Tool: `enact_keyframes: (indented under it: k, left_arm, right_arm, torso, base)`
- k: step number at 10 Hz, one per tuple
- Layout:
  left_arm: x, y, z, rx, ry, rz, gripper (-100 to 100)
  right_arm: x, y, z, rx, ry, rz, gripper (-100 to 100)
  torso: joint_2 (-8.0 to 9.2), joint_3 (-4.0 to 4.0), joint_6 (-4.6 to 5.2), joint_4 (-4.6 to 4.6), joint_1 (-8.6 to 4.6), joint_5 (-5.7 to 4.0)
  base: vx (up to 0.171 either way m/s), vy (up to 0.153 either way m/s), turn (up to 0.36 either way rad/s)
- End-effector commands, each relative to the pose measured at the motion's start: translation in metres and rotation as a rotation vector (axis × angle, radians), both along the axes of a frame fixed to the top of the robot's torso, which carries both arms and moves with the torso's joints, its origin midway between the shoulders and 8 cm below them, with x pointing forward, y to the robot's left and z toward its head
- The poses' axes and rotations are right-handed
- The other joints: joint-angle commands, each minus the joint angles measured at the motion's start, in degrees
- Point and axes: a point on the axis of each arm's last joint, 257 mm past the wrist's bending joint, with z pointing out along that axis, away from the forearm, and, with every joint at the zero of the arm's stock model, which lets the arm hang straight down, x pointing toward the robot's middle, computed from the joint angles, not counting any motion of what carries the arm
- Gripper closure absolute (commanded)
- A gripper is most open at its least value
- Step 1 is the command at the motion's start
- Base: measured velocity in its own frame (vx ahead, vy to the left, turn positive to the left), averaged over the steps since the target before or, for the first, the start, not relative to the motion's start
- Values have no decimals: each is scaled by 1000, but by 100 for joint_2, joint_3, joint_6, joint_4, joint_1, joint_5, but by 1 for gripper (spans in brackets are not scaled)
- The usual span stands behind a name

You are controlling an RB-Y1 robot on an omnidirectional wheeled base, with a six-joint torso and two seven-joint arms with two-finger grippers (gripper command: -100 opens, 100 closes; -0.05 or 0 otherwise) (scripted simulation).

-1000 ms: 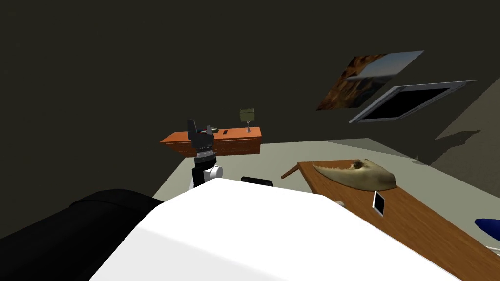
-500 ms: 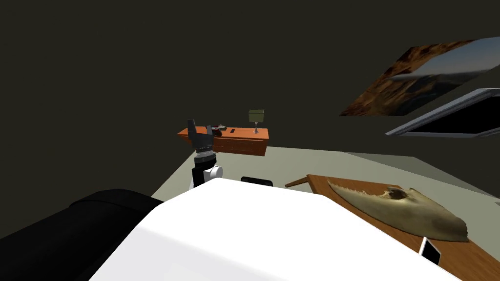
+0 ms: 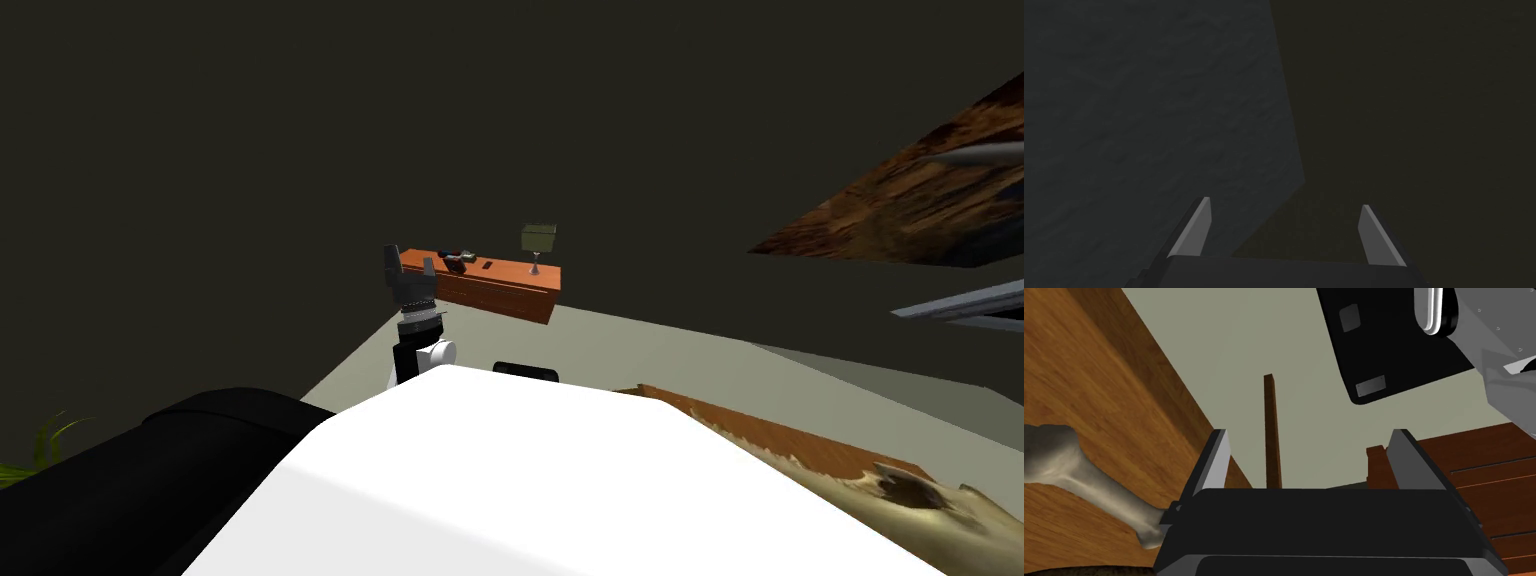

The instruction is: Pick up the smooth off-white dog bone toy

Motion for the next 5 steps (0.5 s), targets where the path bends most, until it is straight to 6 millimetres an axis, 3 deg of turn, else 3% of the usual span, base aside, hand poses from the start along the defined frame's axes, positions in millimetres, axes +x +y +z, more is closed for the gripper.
enact_keyframes:
  k: [1, 3, 5]
  left_arm:
    - [0, 0, 0, 0, 0, 0, 0]
    - [0, 0, 0, 0, 0, 0, 0]
    - [0, 0, 0, 0, 0, 0, 0]
  right_arm:
    - [-32, -15, 8, -28, 79, 26, -100]
    - [-57, -31, 12, -56, 149, 48, -100]
    - [-66, -44, 7, -80, 191, 64, -100]
  torso:
    - [0, 0, 0, 0, 0, 0]
    - [11, 6, 3, 3, -10, -4]
    - [20, 11, 4, 5, -3, -3]
  base:
    - [12, -184, 340]
    - [-6, -181, 280]
    - [-55, -175, 281]
